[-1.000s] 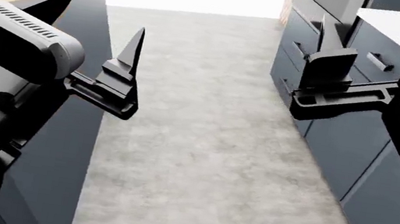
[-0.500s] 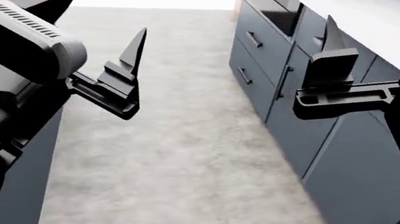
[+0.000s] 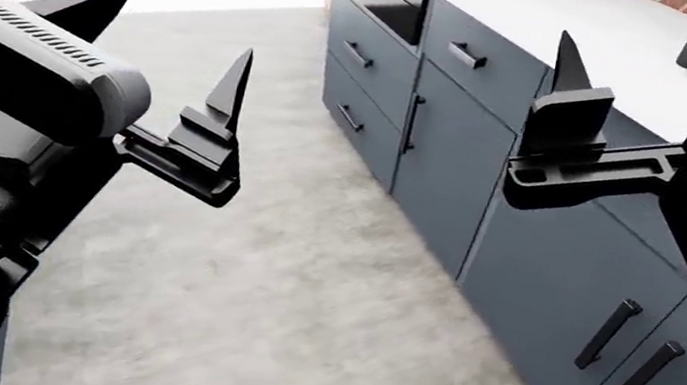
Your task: Move the drinks to the dining counter.
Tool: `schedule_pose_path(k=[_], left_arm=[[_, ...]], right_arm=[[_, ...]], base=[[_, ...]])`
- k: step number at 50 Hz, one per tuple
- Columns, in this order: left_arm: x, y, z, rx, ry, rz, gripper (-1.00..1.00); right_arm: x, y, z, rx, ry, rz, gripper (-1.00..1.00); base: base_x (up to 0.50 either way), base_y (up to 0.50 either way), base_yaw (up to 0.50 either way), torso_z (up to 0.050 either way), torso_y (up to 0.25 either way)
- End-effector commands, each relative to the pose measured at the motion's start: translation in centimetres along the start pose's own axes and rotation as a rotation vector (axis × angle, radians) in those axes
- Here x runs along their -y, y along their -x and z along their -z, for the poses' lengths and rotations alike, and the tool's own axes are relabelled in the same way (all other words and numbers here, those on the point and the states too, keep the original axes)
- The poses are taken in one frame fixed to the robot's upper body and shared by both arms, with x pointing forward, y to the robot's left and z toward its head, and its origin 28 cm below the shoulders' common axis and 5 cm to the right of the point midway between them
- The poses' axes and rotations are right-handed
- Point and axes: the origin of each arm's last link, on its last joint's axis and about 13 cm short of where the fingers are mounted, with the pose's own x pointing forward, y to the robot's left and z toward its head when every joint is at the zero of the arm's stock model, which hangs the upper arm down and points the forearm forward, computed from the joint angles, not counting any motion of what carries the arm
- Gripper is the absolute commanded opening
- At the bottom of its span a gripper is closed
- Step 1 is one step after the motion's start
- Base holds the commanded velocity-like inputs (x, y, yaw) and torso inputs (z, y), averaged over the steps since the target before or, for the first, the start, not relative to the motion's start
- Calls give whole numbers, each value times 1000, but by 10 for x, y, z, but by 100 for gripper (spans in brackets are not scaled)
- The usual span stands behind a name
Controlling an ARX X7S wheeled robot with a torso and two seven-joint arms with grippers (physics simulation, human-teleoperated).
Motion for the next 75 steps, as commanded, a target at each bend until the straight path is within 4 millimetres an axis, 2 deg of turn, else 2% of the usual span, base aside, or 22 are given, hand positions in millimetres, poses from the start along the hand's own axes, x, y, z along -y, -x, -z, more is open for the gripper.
schedule_pose_path(k=[1,53,55,58,61,75], left_arm=[[0,0,-1,1,-1,3,100],[1,-1,2,-3,-5,11,100],[1,0,2,-5,-5,9,100],[0,1,2,-5,-3,5,100],[0,2,2,-5,-7,6,100],[0,2,4,-7,-2,3,100]], right_arm=[[0,0,0,0,0,4,100],[1,-4,1,-20,-27,16,100],[1,-4,4,-29,-29,18,100],[1,0,-1,24,-177,-74,100],[0,1,-1,23,-141,-68,100],[-1,-1,0,16,-178,-74,100]], base=[[0,0,-500,0,0],[0,0,-500,0,0],[340,-367,0,0,0],[263,-186,0,0,0],[484,-36,0,0,0],[606,2,0,0,0]])
